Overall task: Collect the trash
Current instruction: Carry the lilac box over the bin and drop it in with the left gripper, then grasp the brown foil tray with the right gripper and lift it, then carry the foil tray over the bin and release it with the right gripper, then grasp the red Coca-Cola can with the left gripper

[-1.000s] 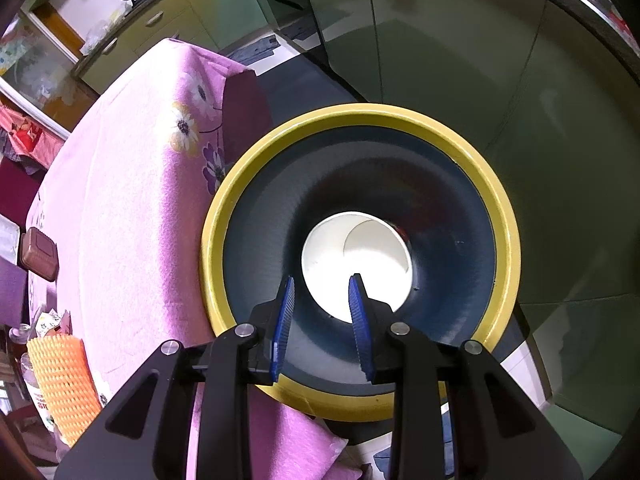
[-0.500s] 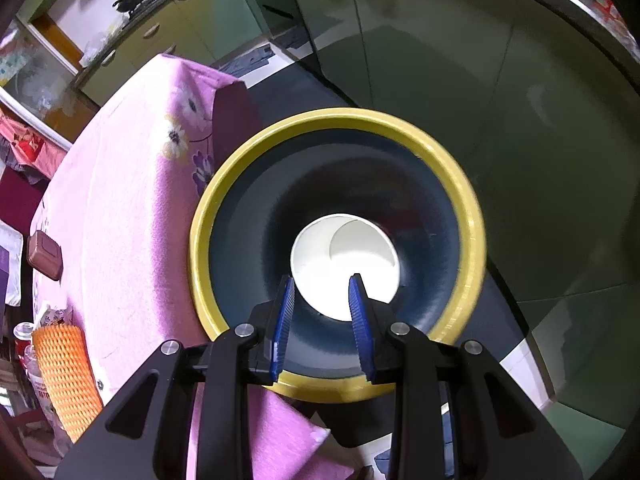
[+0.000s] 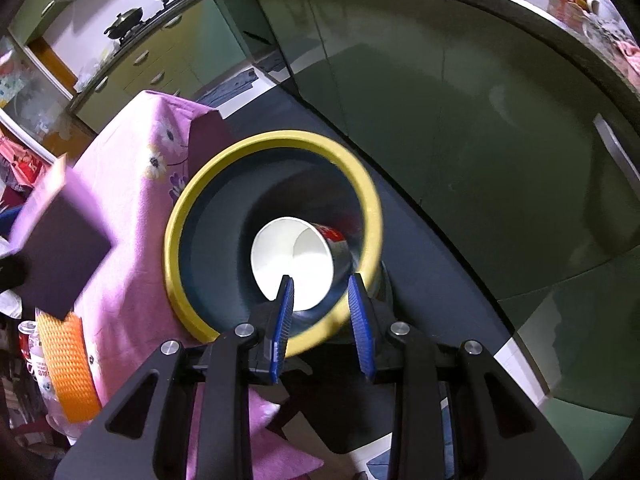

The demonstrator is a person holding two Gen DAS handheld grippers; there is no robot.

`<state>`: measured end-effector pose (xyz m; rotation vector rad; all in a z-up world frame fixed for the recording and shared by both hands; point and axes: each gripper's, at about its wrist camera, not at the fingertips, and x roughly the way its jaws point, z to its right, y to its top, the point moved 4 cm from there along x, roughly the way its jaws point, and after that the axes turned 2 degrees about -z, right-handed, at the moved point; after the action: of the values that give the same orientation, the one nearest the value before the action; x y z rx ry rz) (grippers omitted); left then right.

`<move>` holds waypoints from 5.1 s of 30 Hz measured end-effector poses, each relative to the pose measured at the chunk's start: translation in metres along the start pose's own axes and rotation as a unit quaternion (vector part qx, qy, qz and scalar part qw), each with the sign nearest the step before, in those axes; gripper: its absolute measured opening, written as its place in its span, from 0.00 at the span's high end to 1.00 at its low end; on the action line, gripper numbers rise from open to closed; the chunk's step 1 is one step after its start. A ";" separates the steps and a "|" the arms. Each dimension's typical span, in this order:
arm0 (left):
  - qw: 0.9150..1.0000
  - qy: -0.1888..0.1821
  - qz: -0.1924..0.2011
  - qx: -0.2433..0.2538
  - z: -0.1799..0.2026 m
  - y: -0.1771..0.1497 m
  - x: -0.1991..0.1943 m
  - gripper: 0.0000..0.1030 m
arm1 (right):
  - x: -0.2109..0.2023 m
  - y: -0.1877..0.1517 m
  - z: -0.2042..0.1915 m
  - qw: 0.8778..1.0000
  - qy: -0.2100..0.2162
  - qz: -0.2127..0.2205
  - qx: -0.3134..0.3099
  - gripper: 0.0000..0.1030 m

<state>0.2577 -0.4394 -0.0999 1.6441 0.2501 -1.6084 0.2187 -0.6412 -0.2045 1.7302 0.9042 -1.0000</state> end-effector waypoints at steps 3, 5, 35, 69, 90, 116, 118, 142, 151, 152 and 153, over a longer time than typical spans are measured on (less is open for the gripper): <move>1.000 -0.001 -0.022 0.006 0.006 0.013 0.036 0.28 | -0.002 -0.003 0.009 1.000 0.002 0.001 0.006 0.72; 0.999 -0.001 -0.049 0.004 0.009 0.016 0.061 0.28 | -0.001 -0.004 0.014 1.000 0.003 -0.002 0.008 0.72; 0.952 0.121 0.258 -0.110 -0.134 -0.145 -0.229 0.09 | -0.025 -0.006 -0.150 0.990 0.046 0.004 -0.136 0.63; 0.898 0.178 0.265 -0.303 -0.223 -0.360 -0.233 0.08 | 0.120 -0.005 -0.486 0.899 0.156 -0.151 -0.381 0.74; 0.919 0.161 0.252 -0.256 -0.192 -0.326 -0.216 0.08 | 0.026 0.047 -0.178 0.988 -0.019 -0.013 -0.151 0.74; 0.923 0.179 0.221 -0.260 -0.190 -0.333 -0.220 0.07 | -0.004 -0.010 -0.164 0.988 -0.023 0.052 -0.140 0.54; 0.923 0.178 0.216 -0.266 -0.194 -0.337 -0.222 0.07 | -0.008 -0.016 -0.173 0.988 -0.012 0.056 -0.146 0.53; 0.968 0.117 0.019 -0.222 -0.217 -0.356 -0.145 0.35 | -0.005 -0.041 -0.185 0.985 0.015 0.039 -0.168 0.48; 0.974 0.105 -0.022 -0.201 -0.217 -0.355 -0.133 0.43 | 0.002 -0.043 -0.194 0.984 0.020 0.028 -0.176 0.47; 0.974 0.104 -0.024 -0.199 -0.218 -0.354 -0.132 0.43 | 0.003 -0.043 -0.196 0.983 0.021 0.026 -0.178 0.47; 0.975 0.101 -0.028 -0.197 -0.218 -0.353 -0.131 0.42 | 0.004 -0.044 -0.197 0.983 0.021 0.024 -0.180 0.47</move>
<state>0.1726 -0.0162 -0.1506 1.4955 0.6799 -1.3267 0.2278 -0.4415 -0.1732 1.4634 0.9981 -0.7178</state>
